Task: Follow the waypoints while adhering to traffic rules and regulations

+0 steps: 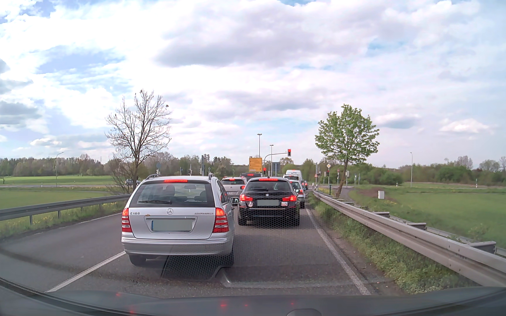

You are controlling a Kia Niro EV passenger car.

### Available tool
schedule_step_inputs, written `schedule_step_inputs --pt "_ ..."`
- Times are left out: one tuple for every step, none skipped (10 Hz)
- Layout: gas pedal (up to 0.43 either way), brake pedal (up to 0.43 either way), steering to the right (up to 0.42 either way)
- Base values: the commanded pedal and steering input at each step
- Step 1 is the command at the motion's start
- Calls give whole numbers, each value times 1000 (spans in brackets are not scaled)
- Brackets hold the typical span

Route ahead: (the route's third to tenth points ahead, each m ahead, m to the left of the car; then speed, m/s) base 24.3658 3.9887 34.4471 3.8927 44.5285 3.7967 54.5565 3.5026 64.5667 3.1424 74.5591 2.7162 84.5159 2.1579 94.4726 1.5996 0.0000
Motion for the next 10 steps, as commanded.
schedule_step_inputs --pt "0 280 -10" --pt "0 280 -10" --pt "0 280 -10" --pt "0 280 -10" --pt "0 280 -10" --pt "0 280 -10" --pt "0 280 -10" --pt "0 280 -10" --pt "0 280 -10" --pt "0 280 -10"
